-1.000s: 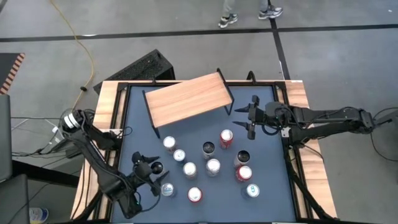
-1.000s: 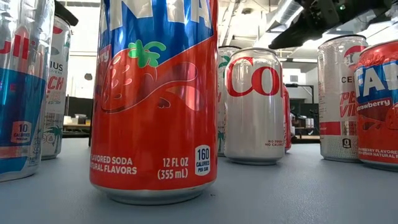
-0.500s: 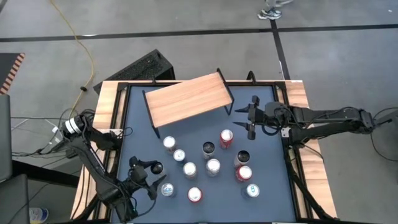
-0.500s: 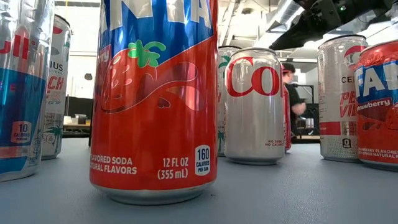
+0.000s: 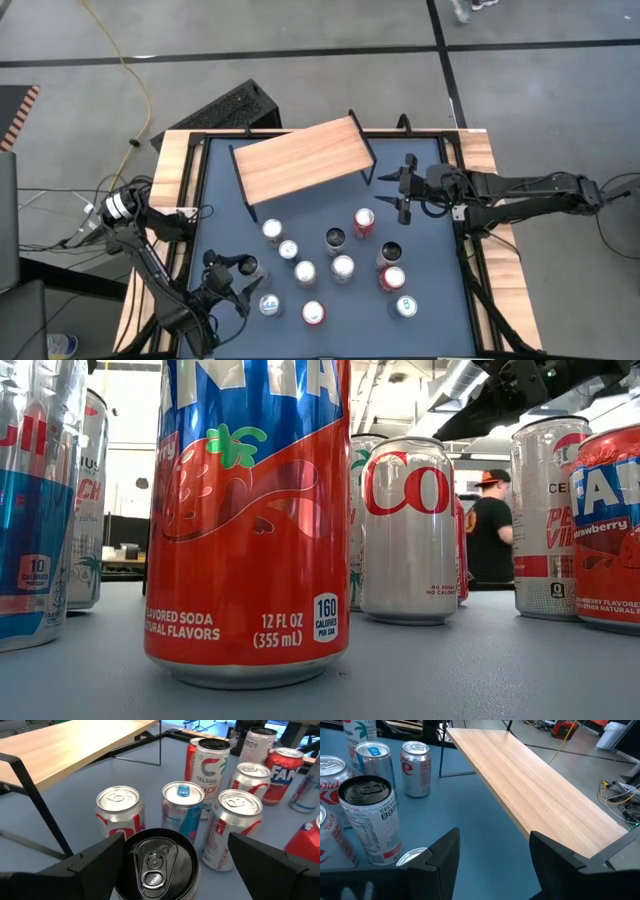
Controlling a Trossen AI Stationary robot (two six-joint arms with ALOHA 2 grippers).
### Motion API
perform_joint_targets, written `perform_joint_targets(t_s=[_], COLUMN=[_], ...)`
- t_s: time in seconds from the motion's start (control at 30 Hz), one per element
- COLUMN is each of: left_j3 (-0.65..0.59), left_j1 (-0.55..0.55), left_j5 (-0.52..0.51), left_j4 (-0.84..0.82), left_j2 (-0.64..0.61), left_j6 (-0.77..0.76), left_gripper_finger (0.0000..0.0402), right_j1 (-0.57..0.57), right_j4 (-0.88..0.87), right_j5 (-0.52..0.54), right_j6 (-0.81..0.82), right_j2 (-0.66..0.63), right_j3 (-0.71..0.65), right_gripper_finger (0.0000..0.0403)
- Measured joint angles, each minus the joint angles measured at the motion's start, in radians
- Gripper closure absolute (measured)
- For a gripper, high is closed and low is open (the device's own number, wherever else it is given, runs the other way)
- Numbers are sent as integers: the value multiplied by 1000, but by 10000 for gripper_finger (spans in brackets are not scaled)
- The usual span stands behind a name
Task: Place canned beverage on shelf
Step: Put the left white pink soda can on the shelf
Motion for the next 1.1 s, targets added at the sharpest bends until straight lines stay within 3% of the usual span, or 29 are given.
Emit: perform_joint_targets(t_s=[0.4, 0.63, 1.1], left_j3=[16, 67, 57], left_j1=[8, 22, 55], left_j5=[19, 60, 49], left_j4=[-3, -106, -54], left_j2=[-2, -6, 32], left_j6=[39, 42, 41], left_gripper_finger=[58, 58, 58], right_j1=[0, 0, 0], right_j4=[0, -1, -17], right_j5=[0, 0, 0], right_j6=[-5, -5, -7], right_j2=[0, 0, 0], right_j3=[0, 0, 0], right_gripper_finger=[176, 176, 176])
